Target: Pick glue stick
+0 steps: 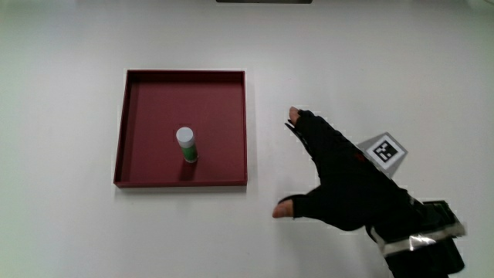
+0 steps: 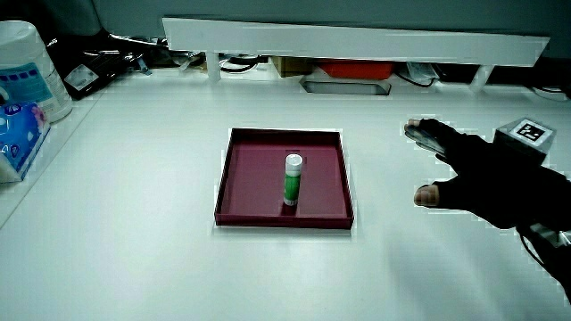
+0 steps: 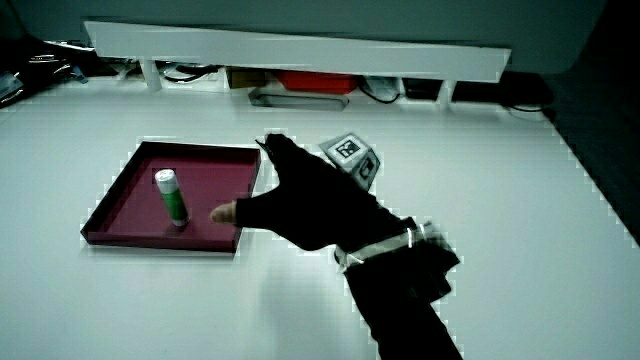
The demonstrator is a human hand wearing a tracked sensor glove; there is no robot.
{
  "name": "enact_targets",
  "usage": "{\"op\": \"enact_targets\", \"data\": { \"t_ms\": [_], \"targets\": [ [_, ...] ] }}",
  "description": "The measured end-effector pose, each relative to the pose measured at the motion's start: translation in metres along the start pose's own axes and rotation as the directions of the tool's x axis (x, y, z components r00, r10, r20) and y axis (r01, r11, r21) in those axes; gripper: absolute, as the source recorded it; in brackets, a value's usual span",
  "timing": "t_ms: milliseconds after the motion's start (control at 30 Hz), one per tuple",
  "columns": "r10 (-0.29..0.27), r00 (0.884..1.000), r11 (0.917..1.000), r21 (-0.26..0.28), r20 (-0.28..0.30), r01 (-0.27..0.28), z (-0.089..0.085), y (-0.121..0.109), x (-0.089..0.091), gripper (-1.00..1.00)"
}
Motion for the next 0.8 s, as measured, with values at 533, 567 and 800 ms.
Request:
{"op": "enact_targets", "data": {
  "t_ms": [533,567,800],
  "targets": [
    [0.046,0.984,0.9970,-0.054,-0.170,-0.056,-0.035,0.076,-0.017,0.00],
    [0.059,0.983,0.9956,-0.061,-0.175,-0.071,-0.038,0.081,-0.017,0.00],
    [0.040,0.979,0.9932,-0.099,-0.198,-0.061,-0.059,0.114,-0.012,0.00]
  ]
}}
